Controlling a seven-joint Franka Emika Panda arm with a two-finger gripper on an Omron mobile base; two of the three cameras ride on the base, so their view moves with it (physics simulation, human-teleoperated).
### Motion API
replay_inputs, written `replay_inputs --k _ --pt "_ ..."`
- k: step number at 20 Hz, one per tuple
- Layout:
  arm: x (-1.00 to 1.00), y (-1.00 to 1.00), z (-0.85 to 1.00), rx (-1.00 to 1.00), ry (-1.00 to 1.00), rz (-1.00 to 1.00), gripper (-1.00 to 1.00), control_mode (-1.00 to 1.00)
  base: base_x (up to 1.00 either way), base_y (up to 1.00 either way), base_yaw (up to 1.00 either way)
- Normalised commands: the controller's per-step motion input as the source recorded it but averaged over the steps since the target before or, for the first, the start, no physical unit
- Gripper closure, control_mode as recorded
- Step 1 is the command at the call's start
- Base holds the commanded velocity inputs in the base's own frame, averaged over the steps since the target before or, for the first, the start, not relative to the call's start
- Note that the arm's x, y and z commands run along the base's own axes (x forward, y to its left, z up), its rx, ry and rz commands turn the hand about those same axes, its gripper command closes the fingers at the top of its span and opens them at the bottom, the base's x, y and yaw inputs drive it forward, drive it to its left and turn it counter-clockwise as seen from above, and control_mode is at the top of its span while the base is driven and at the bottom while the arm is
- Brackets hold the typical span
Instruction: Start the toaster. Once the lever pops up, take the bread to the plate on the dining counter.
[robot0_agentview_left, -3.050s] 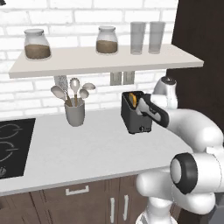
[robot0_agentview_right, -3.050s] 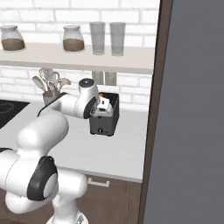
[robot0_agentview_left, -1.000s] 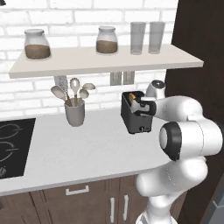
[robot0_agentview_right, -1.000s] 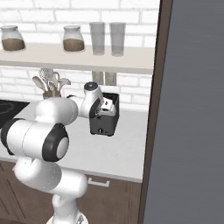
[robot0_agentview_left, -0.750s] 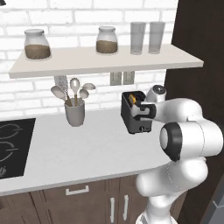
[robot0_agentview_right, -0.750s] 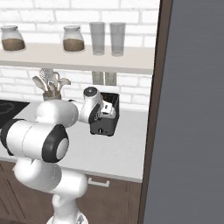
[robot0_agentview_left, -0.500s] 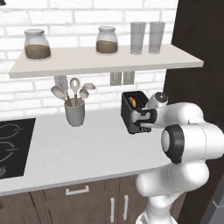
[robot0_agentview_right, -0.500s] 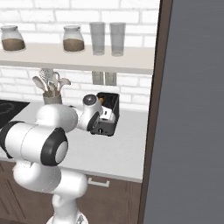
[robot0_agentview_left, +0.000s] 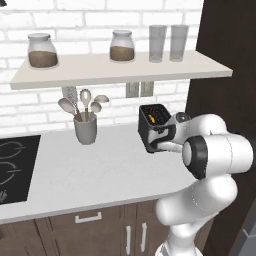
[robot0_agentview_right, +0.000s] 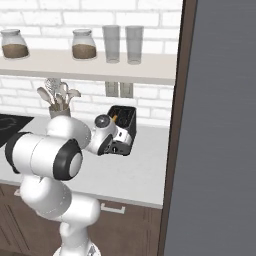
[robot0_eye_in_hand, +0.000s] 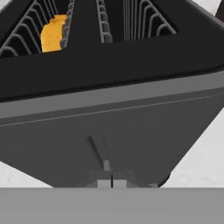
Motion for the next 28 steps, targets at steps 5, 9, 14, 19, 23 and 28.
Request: replay_inputs --k 5,9,14,19,23,28 --pt "-0.01 0.01 -0.62 0.06 0.00 0.00 1.00 -1.00 0.00 0.00 0.00" --pt "-0.15 0.00 -0.61 0.02 0.00 -0.01 1.00 -1.00 0.00 0.00 0.00" --pt "-0.71 0.00 0.18 0.02 -0.06 -0.04 1.00 -1.00 0.00 0.00 0.00" --pt "-0.74 -0.02 1.00 0.09 -0.06 -0.05 1.00 -1.00 0.00 0.00 0.00" --pt "-0.28 0.00 1.00 0.09 -0.01 -0.01 1.00 -1.00 0.00 0.00 0.00" --pt "-0.05 0.00 1.00 0.07 0.02 0.00 1.00 -1.00 0.00 0.00 0.00"
